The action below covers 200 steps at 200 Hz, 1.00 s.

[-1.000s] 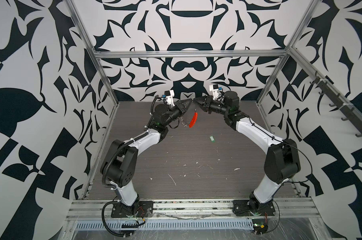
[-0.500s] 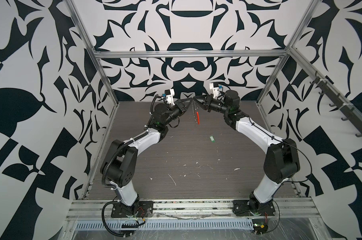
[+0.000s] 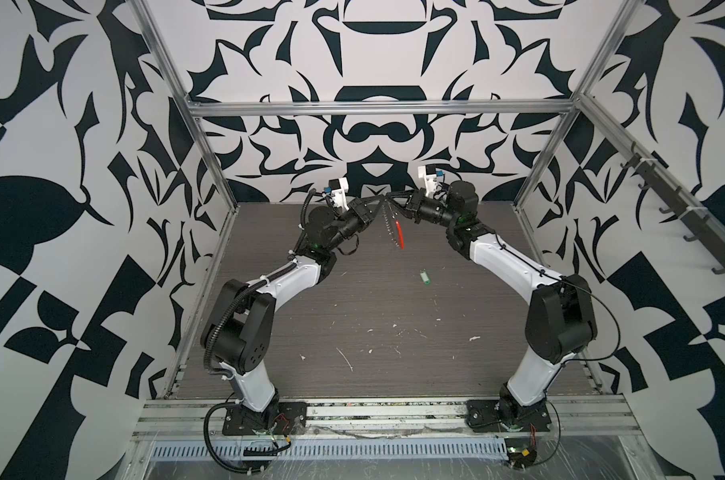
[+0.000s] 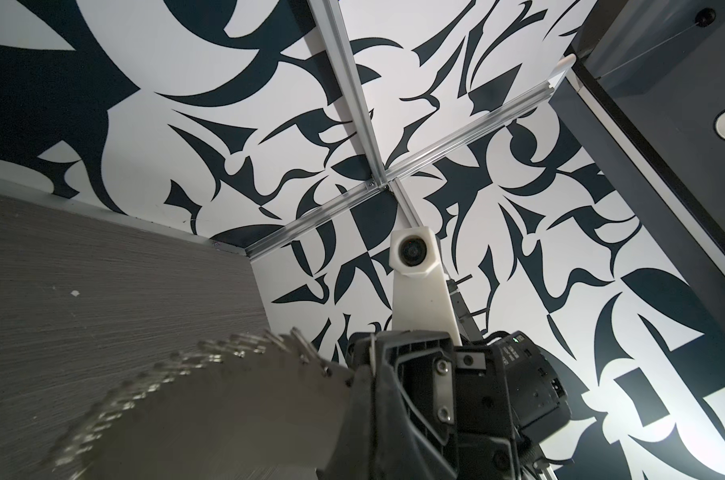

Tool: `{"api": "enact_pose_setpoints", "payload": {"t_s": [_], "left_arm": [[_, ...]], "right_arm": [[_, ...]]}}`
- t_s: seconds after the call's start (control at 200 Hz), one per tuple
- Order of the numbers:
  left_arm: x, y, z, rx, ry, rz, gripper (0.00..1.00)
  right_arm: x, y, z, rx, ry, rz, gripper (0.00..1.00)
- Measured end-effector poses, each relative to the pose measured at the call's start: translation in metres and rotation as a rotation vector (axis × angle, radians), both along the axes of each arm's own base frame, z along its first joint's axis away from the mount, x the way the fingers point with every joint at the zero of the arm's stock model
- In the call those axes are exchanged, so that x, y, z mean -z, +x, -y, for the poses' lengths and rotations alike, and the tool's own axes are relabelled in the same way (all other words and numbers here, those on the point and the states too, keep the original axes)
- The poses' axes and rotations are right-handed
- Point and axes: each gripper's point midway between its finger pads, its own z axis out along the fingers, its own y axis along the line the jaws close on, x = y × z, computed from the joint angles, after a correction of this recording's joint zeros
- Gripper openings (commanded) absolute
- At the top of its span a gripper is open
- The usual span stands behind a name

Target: Put the keys on the keyring

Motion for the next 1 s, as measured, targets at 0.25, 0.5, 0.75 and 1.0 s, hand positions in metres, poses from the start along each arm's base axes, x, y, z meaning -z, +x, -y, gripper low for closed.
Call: {"api": "enact_pose_setpoints", "payload": {"t_s": [0.25, 0.5, 0.75, 1.0], "left_arm": [[0.019, -0.004, 0.004, 0.018, 0.141, 0.065, 0.34], [0.052, -0.028, -0.007, 0.100, 0.561, 0.279, 0.36], [0.036, -0.059, -0.005, 0.309, 0.723, 0.584, 0.34], [0.026, -0.062, -0.019, 0.356, 0.730, 0.655, 0.34]], "right_arm": [[0.004, -0.010, 0.010, 0.053, -0.179, 0.138, 0.00], [0.020, -0.030, 0.024, 0.042, -0.418, 0.392, 0.00], [0.045, -0.042, 0.023, -0.035, -0.523, 0.530, 0.00], [0.046, -0.050, 0.018, -0.083, -0.491, 0.569, 0.00]]}}
